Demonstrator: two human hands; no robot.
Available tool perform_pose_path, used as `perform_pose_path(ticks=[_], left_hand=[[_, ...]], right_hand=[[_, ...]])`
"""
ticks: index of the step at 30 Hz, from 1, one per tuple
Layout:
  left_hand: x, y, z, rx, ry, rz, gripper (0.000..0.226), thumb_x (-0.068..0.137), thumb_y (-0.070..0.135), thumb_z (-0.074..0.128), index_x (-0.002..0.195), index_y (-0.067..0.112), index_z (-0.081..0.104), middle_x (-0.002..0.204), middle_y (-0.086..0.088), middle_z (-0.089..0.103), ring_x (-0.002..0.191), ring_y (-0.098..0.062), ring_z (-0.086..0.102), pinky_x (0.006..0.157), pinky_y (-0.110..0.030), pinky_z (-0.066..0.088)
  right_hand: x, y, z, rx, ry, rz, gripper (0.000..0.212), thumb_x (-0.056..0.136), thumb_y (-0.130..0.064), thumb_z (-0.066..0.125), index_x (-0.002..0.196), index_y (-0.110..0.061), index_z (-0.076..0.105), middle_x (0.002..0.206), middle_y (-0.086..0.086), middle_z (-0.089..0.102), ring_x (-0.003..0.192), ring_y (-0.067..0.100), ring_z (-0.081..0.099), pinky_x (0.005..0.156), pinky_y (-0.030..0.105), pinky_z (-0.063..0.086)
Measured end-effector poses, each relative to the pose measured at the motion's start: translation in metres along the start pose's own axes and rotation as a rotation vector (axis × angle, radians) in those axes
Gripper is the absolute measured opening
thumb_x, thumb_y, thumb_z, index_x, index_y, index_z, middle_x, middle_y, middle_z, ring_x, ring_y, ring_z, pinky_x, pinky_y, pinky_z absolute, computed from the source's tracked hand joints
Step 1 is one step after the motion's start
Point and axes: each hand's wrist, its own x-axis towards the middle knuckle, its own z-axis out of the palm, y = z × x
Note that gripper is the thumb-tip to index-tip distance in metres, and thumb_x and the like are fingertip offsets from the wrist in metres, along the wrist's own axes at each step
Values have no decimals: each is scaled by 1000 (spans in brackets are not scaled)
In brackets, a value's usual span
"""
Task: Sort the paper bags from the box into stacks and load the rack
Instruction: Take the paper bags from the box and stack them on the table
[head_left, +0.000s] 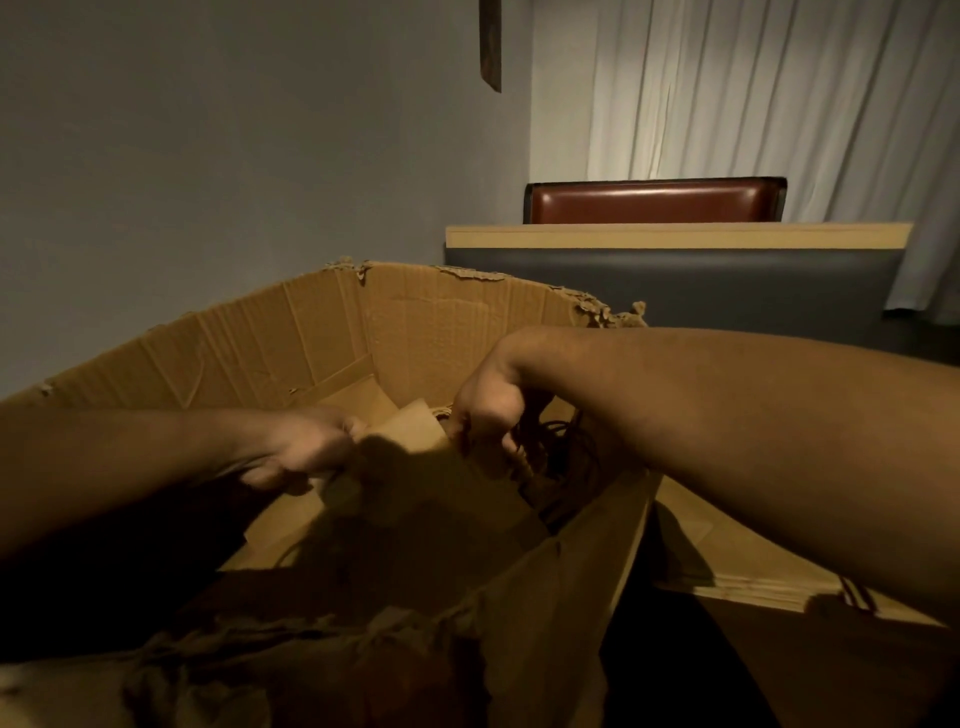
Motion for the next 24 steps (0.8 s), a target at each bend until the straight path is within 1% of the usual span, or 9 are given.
perform_pose_path(ticks=[3,5,7,12,16,19,21,23,24], left_hand=[[0,-5,-1,5,-23,-26,4,80,19,72,85,19,72,91,-10,65,80,-27,55,58,-27,37],[-3,-11,1,-46,-20,-56,8,87,10,66,92,11,72,81,-11,64,63,-22,60,49,-23,42],[-4,-13,7,-68,-15,-52,13,91,3,60,86,10,70,69,-7,61,48,-11,52,37,-19,35],[-14,-3,15,-72,1,-24,10,90,8,62,88,16,68,74,-5,56,53,-11,43,41,-20,25],[-20,16,14,-190,-43,31,24,89,5,60,112,-2,60,72,-9,61,44,-12,51,36,-18,33],[-23,21,6,-216,-155,19,30,83,6,64,112,8,65,97,-17,65,61,-19,61,39,-20,45],[-25,28,-2,-179,-131,46,38,80,3,68,115,14,60,111,-17,63,73,-26,65,44,-23,52],[-34,39,-14,-189,-85,77,50,76,2,72,118,24,59,116,-15,67,86,-31,69,57,-34,60],[-39,45,-22,-194,-87,82,52,74,5,75,119,27,60,116,-14,69,92,-31,70,65,-37,62]], right_hand=[[-1,3,-1,37,20,2,35,97,4,50,132,2,52,97,16,63,75,19,63,62,28,55],[-4,2,-1,66,55,8,36,95,3,54,131,0,54,97,14,63,79,21,61,67,32,53],[-6,4,-1,93,78,-8,34,93,4,54,127,-2,56,87,10,61,74,19,59,66,33,52],[-10,15,0,203,137,-7,24,94,3,55,102,-19,60,79,5,57,65,17,55,58,27,49],[-11,26,1,381,116,-38,25,93,5,52,85,-18,56,69,10,50,58,21,49,63,34,49],[-14,28,-1,493,165,-88,21,92,2,56,86,-17,59,72,6,55,64,20,53,66,36,48],[-17,29,-4,403,313,-112,15,90,-7,65,85,-21,61,86,2,63,81,19,61,82,39,52],[-20,30,-8,409,427,-143,11,87,-13,69,87,-23,64,99,1,67,96,20,64,94,46,51],[-24,31,-8,459,488,-160,11,86,-14,70,87,-24,66,102,0,68,98,20,65,94,45,51]])
